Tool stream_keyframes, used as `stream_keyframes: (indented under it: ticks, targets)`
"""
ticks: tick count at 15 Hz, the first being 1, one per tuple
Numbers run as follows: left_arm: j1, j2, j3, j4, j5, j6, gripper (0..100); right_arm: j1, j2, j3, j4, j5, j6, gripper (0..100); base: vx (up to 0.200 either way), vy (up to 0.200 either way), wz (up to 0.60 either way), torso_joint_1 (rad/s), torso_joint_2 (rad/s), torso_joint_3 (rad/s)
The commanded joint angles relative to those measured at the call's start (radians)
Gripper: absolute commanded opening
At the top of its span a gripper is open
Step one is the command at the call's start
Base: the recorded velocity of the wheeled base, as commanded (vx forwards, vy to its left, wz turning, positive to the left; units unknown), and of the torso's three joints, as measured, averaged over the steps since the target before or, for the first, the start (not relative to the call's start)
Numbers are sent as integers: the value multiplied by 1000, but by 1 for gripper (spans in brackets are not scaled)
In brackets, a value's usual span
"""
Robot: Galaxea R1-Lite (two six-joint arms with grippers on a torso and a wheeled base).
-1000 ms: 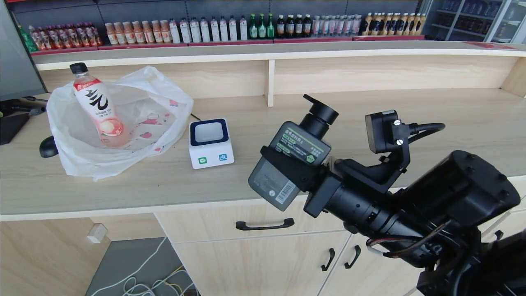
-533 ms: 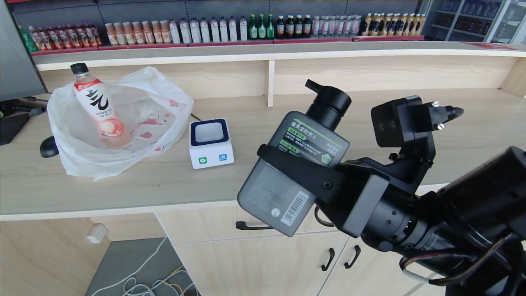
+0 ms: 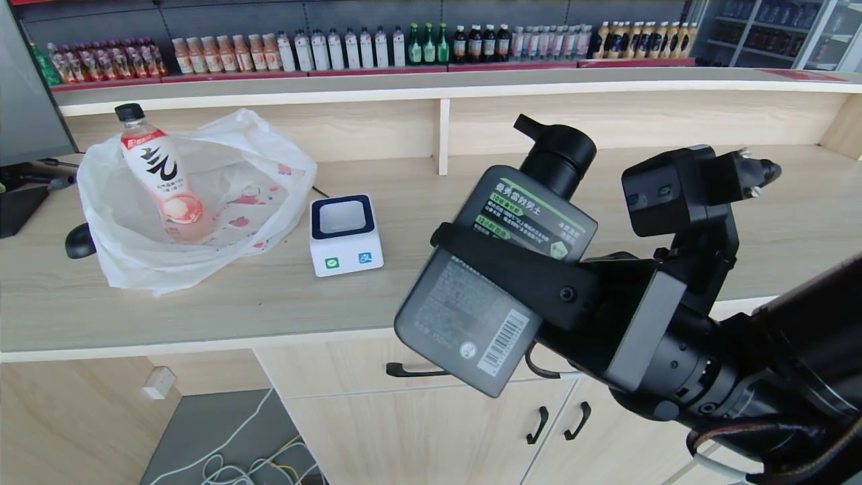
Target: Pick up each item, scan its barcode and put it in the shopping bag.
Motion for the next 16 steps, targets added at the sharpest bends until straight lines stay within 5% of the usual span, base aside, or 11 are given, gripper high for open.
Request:
stream_keyframes:
  ticks: [1, 16]
  targets:
    - [1, 0, 0, 0, 0, 0, 100, 4, -3, -1, -1, 0, 7, 0, 0, 0, 0, 0, 0, 0]
    - [1, 0, 0, 0, 0, 0, 100, 23, -58, 79, -1, 26, -18, 0, 0, 0, 0, 0, 0, 0]
